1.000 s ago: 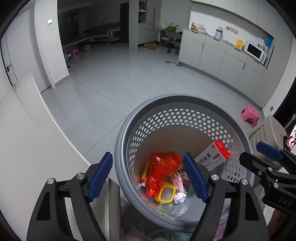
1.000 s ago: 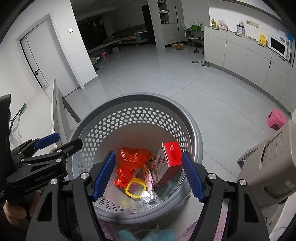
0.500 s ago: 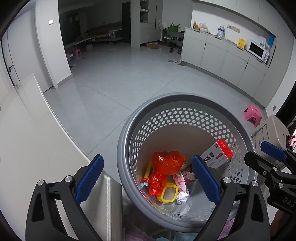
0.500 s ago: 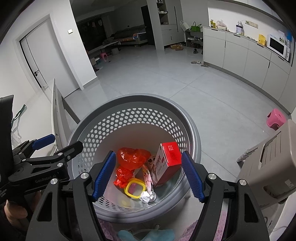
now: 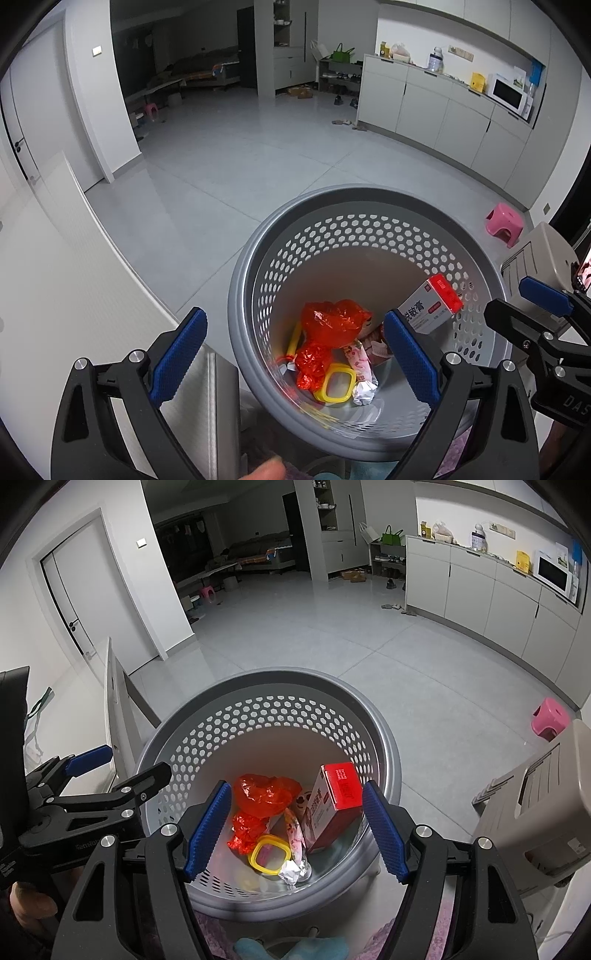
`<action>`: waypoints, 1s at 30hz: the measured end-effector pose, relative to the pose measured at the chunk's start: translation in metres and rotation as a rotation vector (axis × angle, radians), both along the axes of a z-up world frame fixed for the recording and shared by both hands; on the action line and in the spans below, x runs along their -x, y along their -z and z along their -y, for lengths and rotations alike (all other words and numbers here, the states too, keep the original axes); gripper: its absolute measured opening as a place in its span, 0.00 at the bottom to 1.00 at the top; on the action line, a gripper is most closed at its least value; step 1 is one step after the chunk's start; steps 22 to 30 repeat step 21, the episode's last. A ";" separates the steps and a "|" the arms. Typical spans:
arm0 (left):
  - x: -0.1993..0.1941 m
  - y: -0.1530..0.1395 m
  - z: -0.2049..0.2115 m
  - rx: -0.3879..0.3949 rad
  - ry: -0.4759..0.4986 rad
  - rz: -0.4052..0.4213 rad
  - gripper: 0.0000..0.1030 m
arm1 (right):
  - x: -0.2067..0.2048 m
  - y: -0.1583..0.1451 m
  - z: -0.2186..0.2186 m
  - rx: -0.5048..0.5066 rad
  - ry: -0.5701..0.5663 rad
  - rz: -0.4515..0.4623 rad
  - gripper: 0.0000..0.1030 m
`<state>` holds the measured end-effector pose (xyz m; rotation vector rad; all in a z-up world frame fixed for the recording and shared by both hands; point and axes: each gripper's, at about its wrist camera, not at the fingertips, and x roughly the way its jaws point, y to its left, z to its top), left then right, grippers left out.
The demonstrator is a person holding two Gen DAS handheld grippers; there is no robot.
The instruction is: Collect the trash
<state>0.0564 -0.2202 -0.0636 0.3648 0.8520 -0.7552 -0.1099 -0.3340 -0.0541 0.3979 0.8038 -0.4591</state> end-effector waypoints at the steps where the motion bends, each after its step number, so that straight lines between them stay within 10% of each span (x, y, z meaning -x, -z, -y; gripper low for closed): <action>1: 0.000 0.000 0.000 0.000 0.000 0.001 0.92 | 0.000 0.000 0.000 0.001 0.000 0.000 0.68; 30: 0.000 0.000 0.002 0.002 -0.003 -0.005 0.92 | 0.001 0.000 0.000 0.001 0.001 0.002 0.68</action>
